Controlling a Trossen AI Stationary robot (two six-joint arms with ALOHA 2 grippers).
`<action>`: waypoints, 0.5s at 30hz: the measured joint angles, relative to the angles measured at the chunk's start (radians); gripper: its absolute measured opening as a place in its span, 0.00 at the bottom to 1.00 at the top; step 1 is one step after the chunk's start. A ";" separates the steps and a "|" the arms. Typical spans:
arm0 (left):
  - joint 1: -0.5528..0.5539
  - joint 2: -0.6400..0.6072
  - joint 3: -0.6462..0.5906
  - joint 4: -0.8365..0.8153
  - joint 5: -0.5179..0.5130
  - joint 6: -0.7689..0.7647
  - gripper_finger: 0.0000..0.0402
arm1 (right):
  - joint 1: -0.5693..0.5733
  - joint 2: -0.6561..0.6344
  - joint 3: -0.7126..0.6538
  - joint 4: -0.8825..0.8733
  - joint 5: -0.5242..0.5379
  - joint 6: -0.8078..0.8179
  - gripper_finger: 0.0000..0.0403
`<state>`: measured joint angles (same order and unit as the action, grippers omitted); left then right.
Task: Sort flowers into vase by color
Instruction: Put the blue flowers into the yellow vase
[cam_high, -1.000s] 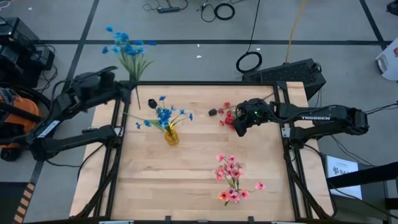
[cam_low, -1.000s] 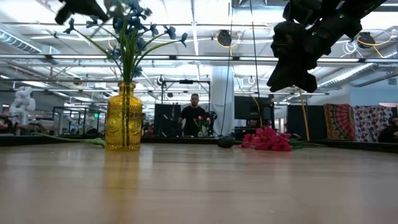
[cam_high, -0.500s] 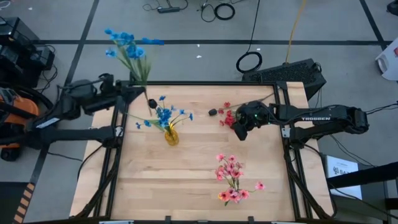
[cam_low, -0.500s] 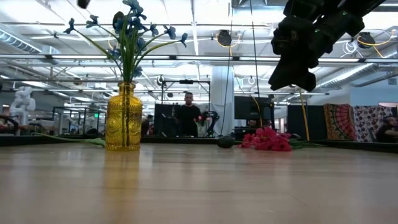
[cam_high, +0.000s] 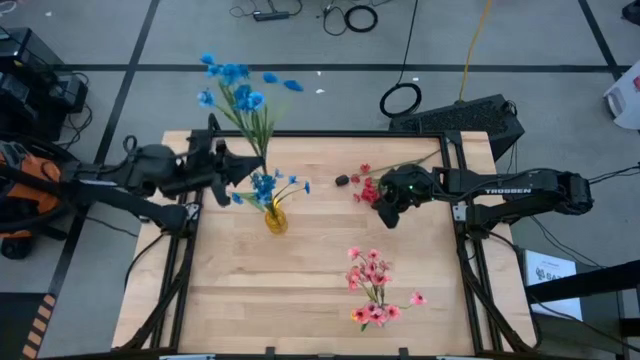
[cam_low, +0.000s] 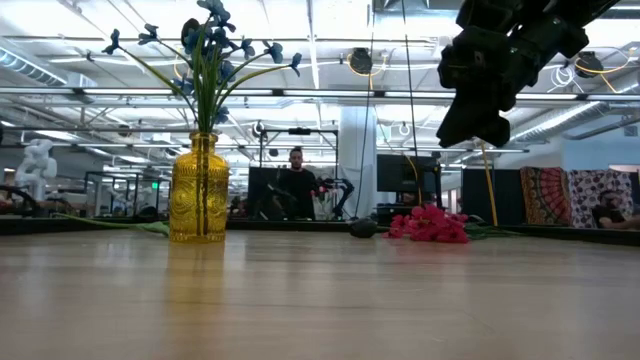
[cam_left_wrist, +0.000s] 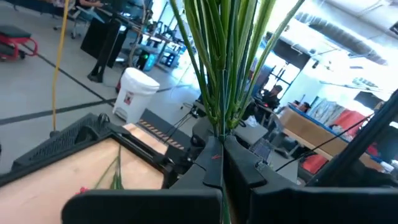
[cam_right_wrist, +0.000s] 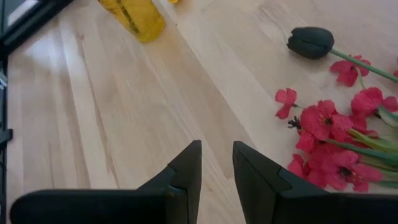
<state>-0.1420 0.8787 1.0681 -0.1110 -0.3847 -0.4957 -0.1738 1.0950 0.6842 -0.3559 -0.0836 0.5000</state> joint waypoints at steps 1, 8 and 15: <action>-0.041 0.004 0.004 0.000 -0.047 -0.008 0.00 | 0.000 0.000 0.000 -0.010 0.000 -0.005 0.21; -0.316 0.060 0.005 -0.059 -0.429 -0.018 0.00 | 0.000 0.000 0.000 -0.055 0.000 -0.019 0.21; -0.500 0.173 -0.030 -0.049 -0.792 -0.059 0.00 | 0.000 0.000 0.000 -0.054 0.000 -0.029 0.21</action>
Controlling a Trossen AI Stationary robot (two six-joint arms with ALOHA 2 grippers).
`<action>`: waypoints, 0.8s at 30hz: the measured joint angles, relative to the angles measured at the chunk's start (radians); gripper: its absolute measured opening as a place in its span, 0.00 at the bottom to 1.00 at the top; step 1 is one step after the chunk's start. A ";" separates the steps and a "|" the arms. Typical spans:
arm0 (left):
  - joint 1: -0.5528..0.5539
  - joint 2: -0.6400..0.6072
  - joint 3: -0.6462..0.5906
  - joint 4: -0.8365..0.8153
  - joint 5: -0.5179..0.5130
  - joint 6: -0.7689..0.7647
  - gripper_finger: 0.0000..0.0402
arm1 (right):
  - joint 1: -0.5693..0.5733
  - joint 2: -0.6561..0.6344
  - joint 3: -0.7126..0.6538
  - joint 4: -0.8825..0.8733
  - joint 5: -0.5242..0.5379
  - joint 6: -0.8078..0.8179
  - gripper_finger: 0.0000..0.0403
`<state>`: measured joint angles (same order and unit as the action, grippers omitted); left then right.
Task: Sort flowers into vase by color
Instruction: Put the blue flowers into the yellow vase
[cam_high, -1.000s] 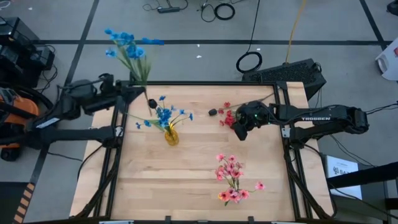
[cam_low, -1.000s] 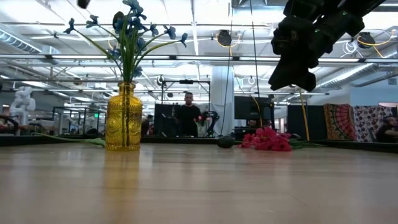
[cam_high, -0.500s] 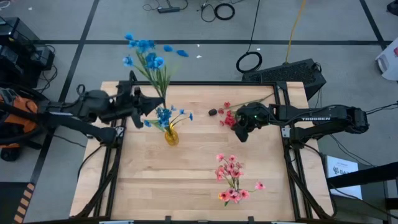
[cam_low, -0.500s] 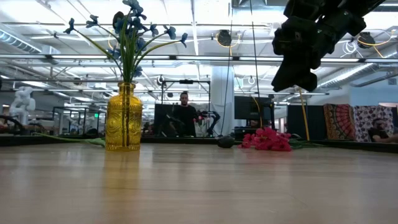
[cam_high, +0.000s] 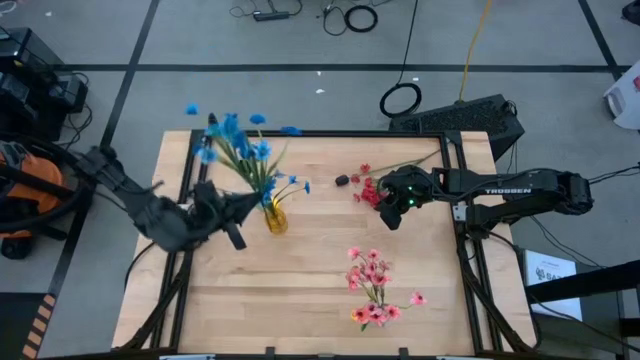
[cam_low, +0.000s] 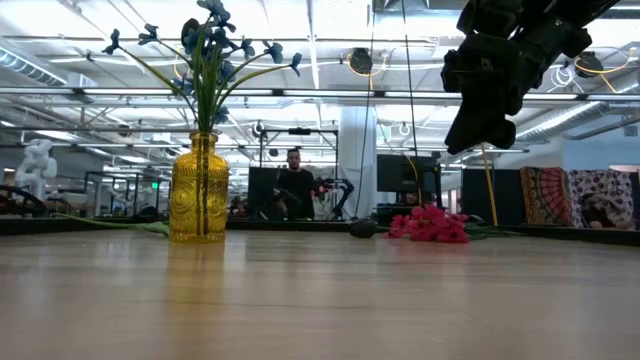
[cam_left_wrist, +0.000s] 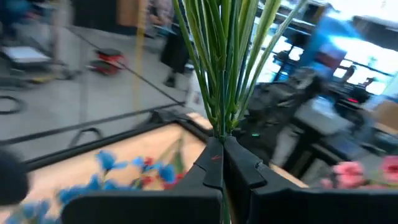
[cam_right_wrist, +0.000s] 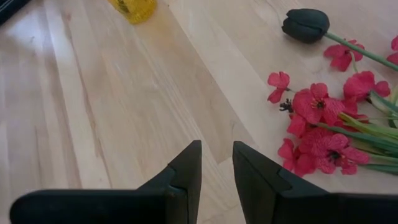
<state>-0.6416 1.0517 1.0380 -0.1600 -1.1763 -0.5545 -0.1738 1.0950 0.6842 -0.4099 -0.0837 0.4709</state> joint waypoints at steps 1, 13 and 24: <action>-0.021 0.013 -0.012 -0.002 -0.051 -0.015 0.00 | 0.000 0.000 0.000 0.000 0.000 -0.004 0.21; -0.148 0.166 -0.155 -0.009 -0.316 -0.172 0.00 | 0.000 0.000 0.000 0.001 0.000 -0.042 0.21; -0.068 0.271 -0.178 -0.014 -0.288 -0.109 0.00 | 0.000 0.000 0.000 0.001 0.000 -0.037 0.21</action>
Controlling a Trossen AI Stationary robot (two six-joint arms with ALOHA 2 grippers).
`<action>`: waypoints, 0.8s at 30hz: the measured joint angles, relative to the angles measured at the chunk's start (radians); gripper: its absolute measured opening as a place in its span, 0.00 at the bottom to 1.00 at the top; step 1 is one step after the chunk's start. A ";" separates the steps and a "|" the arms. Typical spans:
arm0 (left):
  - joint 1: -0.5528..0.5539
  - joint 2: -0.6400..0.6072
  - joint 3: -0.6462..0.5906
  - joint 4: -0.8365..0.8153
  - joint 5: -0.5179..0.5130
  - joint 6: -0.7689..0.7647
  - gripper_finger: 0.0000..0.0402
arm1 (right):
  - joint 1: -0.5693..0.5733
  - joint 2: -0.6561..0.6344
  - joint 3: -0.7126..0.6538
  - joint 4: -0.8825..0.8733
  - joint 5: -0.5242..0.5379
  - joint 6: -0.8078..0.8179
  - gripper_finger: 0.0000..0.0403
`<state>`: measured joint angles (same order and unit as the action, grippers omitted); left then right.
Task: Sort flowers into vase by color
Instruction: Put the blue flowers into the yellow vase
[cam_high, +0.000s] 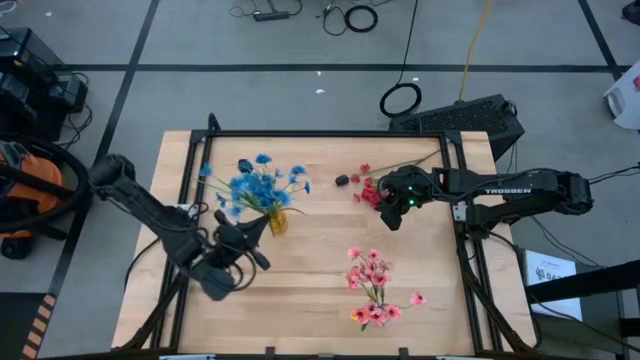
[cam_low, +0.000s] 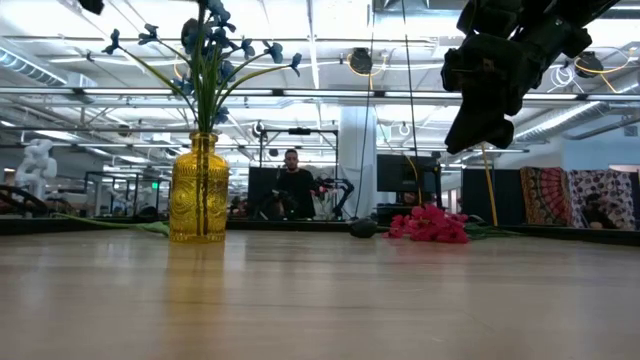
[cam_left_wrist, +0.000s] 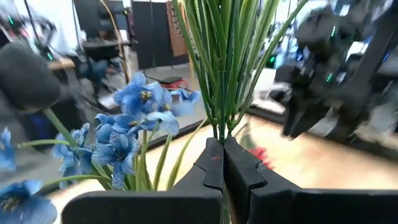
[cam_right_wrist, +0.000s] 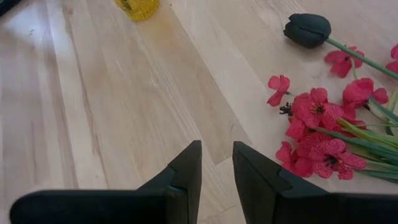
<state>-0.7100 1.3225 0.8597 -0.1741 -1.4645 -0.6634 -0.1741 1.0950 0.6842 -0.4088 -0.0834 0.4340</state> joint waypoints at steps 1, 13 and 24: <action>0.007 0.011 0.000 -0.002 0.002 0.027 0.00 | 0.000 0.000 0.000 0.000 0.000 0.004 0.21; 0.063 0.039 0.000 -0.090 -0.005 0.068 0.00 | 0.000 0.000 0.000 0.000 0.000 0.025 0.21; 0.135 0.039 0.000 -0.117 0.018 0.015 0.00 | 0.000 0.000 0.000 0.000 0.005 0.023 0.21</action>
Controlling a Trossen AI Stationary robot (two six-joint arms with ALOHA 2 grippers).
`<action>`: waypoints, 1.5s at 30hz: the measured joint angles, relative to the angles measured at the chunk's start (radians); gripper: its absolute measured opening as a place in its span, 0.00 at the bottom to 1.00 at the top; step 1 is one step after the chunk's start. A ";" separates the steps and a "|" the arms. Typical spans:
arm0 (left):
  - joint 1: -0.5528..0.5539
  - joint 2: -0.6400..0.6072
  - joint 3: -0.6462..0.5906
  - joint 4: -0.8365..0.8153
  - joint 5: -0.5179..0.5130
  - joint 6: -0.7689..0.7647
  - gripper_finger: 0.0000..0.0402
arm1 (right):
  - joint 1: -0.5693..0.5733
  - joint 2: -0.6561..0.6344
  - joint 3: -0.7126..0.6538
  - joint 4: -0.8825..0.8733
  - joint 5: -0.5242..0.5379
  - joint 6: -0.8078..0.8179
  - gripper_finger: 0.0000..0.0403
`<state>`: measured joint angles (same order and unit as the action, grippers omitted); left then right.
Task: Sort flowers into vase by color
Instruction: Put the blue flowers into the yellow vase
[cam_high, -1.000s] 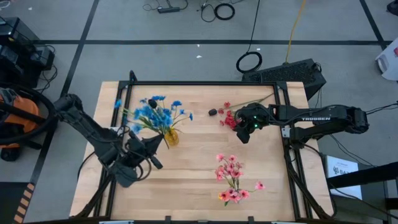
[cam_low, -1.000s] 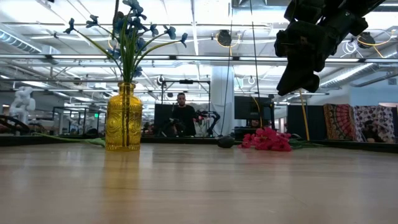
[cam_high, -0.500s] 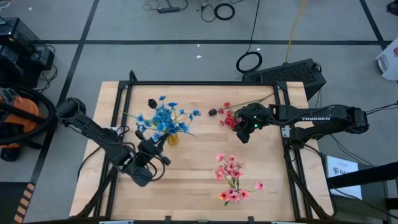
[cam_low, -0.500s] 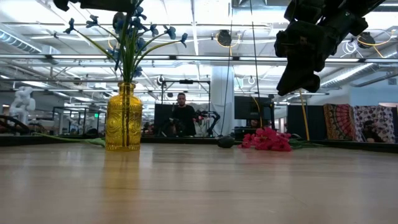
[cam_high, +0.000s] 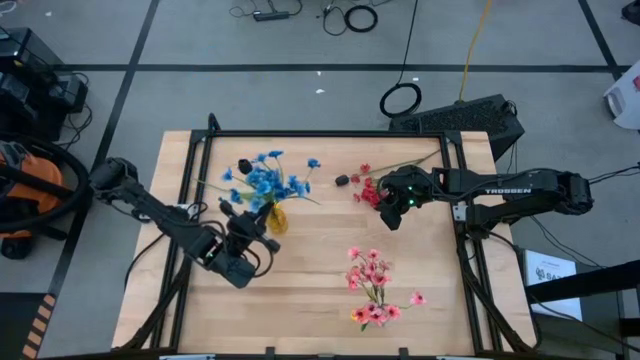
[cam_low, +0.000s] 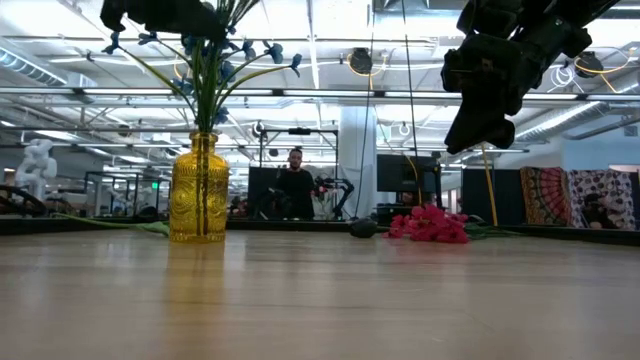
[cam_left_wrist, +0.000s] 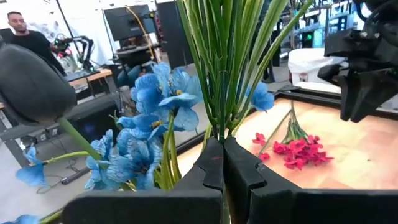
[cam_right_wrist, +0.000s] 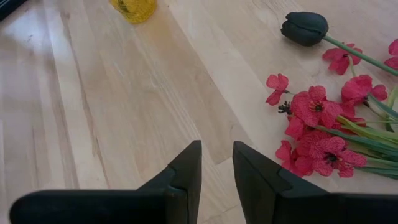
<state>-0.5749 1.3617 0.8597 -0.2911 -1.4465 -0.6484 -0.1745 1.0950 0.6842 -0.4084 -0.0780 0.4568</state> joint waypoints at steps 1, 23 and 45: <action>0.005 0.000 0.000 -0.003 0.004 -0.001 0.00 | 0.000 0.000 0.000 0.000 0.000 -0.001 0.21; 0.063 -0.001 -0.095 -0.019 -0.002 -0.193 0.00 | 0.000 0.000 0.000 0.000 -0.005 -0.016 0.21; 0.022 -0.001 -0.299 0.248 0.052 -0.214 0.00 | 0.000 0.000 0.000 -0.001 -0.005 -0.013 0.21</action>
<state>-0.5529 1.3612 0.5610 -0.0428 -1.3942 -0.8628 -0.1748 1.0950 0.6842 -0.4091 -0.0835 0.4436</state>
